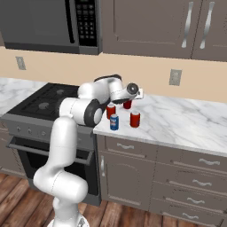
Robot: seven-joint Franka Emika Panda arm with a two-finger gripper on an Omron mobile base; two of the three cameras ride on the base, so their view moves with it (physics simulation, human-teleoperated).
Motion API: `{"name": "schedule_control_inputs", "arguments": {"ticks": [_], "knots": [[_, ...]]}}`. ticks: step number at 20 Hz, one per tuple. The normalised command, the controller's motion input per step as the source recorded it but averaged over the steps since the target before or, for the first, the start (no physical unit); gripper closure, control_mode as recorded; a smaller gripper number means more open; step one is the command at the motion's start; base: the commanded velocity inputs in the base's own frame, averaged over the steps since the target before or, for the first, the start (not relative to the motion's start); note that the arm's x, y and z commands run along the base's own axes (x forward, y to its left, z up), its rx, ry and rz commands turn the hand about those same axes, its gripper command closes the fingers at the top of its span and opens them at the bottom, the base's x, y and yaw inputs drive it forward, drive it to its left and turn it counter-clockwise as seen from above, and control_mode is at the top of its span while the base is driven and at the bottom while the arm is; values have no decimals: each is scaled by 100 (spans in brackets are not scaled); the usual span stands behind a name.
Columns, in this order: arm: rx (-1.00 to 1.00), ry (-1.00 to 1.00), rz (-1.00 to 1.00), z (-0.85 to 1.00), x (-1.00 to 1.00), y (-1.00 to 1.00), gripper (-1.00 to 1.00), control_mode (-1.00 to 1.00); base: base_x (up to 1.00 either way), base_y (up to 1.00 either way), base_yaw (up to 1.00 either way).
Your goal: Four empty soda cans are scattered around the kitchen. Gather all the cans and cluster them next to the stove for recycling.
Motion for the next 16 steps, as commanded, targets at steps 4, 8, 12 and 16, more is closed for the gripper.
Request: {"name": "schedule_control_inputs", "arguments": {"ticks": [4,8,12,16], "knots": [[0,-1,0,-9,7,24,100,-100,0,0,0],[0,-2,0,-11,5,19,100,-100,0,0,0],[0,-2,0,-18,3,15,100,-100,0,0,0],[0,-2,0,-26,1,8,100,-100,0,0,0]]}}
